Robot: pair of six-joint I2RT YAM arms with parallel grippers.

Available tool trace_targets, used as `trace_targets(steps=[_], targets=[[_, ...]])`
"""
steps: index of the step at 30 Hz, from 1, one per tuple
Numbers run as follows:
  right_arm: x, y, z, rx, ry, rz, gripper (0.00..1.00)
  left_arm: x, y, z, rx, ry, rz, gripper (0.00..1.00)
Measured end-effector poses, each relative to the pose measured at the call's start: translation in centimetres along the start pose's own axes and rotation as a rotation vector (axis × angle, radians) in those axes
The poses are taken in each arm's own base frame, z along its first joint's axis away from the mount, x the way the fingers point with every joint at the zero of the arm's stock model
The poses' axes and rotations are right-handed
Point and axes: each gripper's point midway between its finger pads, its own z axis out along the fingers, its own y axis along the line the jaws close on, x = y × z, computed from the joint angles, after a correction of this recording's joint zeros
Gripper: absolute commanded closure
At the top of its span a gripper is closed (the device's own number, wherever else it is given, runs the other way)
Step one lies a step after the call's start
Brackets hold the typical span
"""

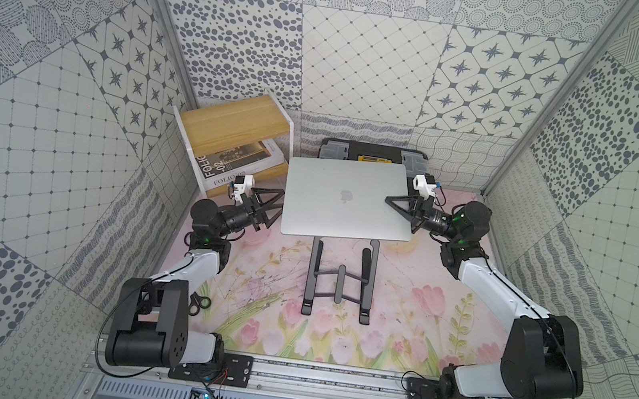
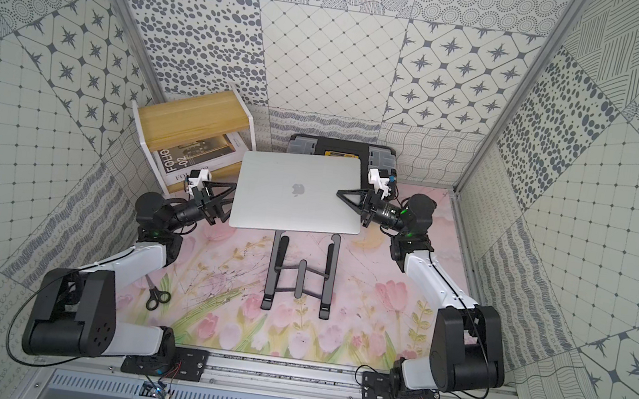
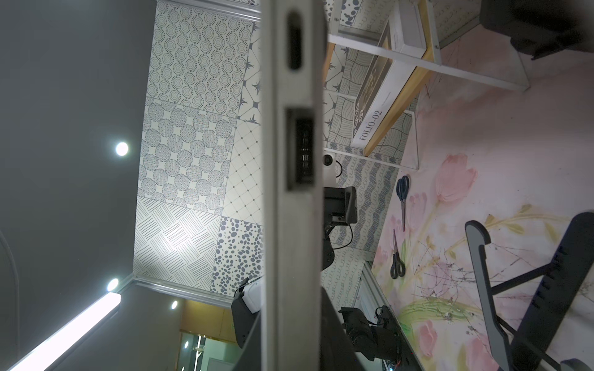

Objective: Close the laptop lid and set it aside
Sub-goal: Pick up the laptop from the computer stand.

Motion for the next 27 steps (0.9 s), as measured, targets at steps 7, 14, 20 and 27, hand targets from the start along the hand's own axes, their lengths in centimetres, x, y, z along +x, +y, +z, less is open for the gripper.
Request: trace_targets(steps=[7,14,20,27], targets=[[0.1,0.0,0.0,0.001,0.007,-0.012,1.00,1.5,-4.7,-0.6,0.043,0.011,0.085,0.25],[1.1,0.5,1.3,-0.008,0.038,-0.031,1.00,2.5,-5.4,-0.9,0.033,0.022,0.089,0.28],[2.8,0.9,2.6,-0.019,0.099,-0.053,1.00,2.6,-3.2,-0.9,-0.007,0.039,0.006,0.42],[2.2,-0.7,4.0,0.014,0.108,-0.037,1.00,3.1,-3.0,-1.0,-0.016,0.065,-0.016,0.68]])
